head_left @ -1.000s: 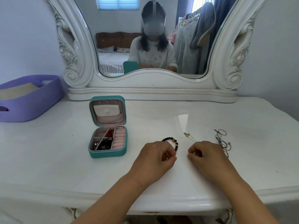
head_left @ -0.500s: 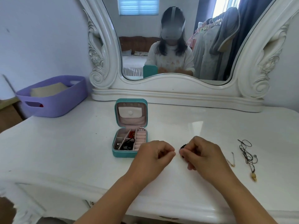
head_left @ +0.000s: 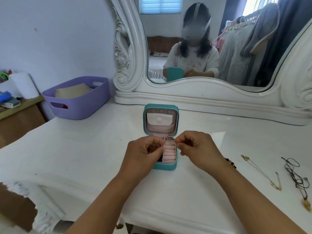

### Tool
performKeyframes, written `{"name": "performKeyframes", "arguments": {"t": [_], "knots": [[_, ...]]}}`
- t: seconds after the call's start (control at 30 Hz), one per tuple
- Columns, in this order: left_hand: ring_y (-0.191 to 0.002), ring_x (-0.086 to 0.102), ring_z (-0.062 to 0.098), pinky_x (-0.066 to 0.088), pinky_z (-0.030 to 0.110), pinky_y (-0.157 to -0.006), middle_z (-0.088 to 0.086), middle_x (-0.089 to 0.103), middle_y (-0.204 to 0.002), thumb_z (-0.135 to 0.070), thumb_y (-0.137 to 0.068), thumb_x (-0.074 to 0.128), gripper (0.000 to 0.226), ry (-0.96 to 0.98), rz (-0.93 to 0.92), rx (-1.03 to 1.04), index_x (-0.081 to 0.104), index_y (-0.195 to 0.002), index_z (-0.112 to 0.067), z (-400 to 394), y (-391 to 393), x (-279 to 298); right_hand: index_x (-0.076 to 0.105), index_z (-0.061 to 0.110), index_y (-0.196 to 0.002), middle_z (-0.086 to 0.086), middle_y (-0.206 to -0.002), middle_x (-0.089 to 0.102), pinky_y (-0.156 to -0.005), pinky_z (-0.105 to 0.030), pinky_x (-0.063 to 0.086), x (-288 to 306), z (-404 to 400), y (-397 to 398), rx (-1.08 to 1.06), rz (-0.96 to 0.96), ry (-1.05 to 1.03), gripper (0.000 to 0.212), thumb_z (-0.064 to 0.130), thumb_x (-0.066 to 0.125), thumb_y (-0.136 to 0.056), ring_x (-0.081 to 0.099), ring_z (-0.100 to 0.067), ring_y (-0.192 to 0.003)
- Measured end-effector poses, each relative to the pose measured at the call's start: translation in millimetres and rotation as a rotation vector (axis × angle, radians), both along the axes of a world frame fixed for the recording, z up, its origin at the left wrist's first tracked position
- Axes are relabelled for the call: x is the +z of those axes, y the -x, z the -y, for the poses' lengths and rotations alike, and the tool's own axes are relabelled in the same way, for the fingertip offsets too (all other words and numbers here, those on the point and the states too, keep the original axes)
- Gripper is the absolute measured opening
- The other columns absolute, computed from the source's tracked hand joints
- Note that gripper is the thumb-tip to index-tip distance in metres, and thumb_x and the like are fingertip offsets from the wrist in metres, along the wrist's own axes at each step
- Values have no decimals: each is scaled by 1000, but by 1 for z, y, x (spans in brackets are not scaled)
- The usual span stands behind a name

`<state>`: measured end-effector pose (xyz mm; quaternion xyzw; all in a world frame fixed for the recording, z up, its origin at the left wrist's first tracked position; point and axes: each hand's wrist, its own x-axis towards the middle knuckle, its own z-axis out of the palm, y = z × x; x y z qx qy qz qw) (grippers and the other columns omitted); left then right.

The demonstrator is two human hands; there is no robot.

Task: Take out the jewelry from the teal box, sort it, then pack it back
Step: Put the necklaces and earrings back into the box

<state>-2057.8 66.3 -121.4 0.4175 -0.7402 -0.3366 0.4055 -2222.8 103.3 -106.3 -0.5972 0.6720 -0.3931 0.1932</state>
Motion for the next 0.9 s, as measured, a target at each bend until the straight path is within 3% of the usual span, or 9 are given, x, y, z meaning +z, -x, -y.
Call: {"name": "performKeyframes", "arguments": {"t": [0.1, 0.17, 0.3, 0.47, 0.6, 0.77, 0.9], "knots": [[-71, 57, -13, 43, 2, -62, -20, 60, -73, -13, -77, 69, 13, 66, 64, -7, 72, -84, -24, 6, 7, -2, 72, 13, -86, 3, -81, 59, -65, -6, 39, -7, 7, 1, 73, -208, 42, 14, 4, 62, -82, 55, -10, -72], [-72, 60, -5, 45, 5, -64, -17, 62, -75, -15, -76, 71, 13, 63, 76, -21, 73, -83, -26, 11, 11, -6, 73, 14, -88, 2, -83, 58, -66, -9, 39, -10, 9, 1, 110, -259, 46, 16, 4, 62, -81, 55, -12, -76], [-77, 62, 3, 49, 11, -70, -11, 63, -80, -16, -75, 73, 15, 72, 111, -43, 73, -85, -27, 17, 15, -11, 73, 14, -87, 3, -82, 56, -65, -11, 40, -8, 13, 3, 141, -253, 44, 14, 5, 64, -81, 55, -10, -74], [-72, 57, -7, 41, 2, -64, -24, 55, -69, -10, -74, 72, 14, 109, 131, -93, 76, -83, -21, 20, 15, -8, 73, 15, -87, 4, -79, 59, -63, -13, 44, -5, 17, 5, 154, -228, -4, 12, 7, 67, -80, 54, -4, -67], [-67, 56, 0, 44, 12, -64, -18, 58, -68, -10, -74, 72, 10, 138, 180, -103, 74, -78, -18, 24, 17, -7, 64, 16, -80, 7, -69, 58, -56, -12, 43, -1, 17, 3, 141, -173, -62, 9, 8, 67, -78, 52, -5, -59], [-69, 52, -10, 37, 3, -59, -21, 54, -63, -10, -73, 72, 10, 182, 233, -153, 68, -68, -18, 30, 18, -5, 59, 17, -70, 4, -73, 63, -61, -20, 48, 4, 18, 1, 167, -163, -108, 14, 8, 68, -77, 58, -10, -67], [-64, 56, -2, 42, 8, -58, -17, 57, -63, -10, -72, 74, 8, 160, 192, -187, 69, -68, -15, 34, 15, -8, 58, 18, -66, 6, -70, 61, -61, -22, 49, 7, 20, -1, 175, -170, -154, 20, 3, 68, -73, 58, -11, -67]]}}
